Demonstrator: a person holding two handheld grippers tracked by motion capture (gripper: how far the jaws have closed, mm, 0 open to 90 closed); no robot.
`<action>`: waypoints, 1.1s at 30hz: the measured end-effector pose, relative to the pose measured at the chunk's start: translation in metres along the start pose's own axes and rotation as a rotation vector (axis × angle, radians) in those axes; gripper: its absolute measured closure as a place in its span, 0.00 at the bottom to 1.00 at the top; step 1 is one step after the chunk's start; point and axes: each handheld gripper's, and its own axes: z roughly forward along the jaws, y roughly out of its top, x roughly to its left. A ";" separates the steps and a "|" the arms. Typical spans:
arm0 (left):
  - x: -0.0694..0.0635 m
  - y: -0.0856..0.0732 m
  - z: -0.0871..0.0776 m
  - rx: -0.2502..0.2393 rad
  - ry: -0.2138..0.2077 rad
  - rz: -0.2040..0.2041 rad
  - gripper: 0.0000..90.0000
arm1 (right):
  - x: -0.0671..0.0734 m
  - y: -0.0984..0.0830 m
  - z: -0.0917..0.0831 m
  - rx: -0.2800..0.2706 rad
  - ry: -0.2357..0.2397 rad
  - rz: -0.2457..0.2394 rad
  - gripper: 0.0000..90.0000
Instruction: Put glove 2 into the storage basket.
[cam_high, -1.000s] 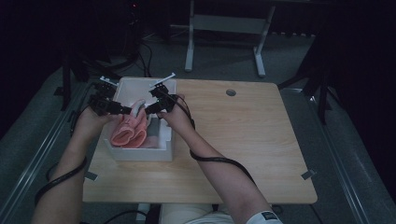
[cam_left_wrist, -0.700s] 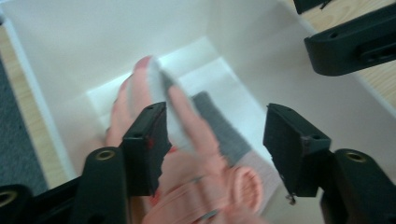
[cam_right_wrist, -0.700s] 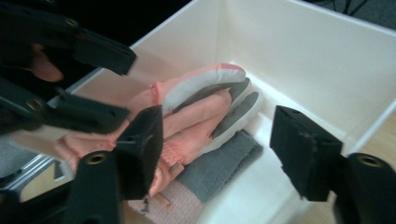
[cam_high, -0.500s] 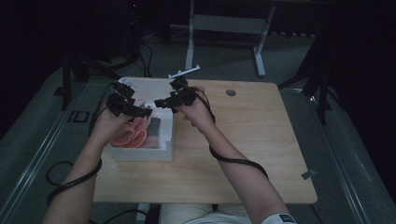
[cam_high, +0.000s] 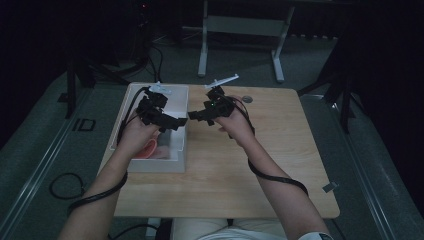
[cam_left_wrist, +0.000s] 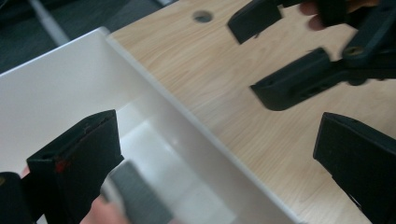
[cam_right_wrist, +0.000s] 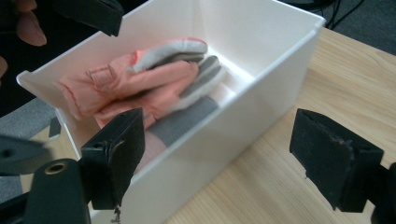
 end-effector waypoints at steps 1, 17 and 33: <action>-0.004 0.001 0.001 -0.003 -0.005 0.010 0.01 | -0.003 -0.002 -0.003 0.000 -0.002 0.002 0.20; -0.055 0.006 0.031 -0.004 -0.093 0.067 0.01 | -0.030 -0.049 -0.032 0.003 -0.031 -0.002 0.19; -0.107 -0.005 0.068 0.011 -0.177 0.137 0.01 | -0.044 -0.103 -0.054 0.003 -0.076 -0.030 0.19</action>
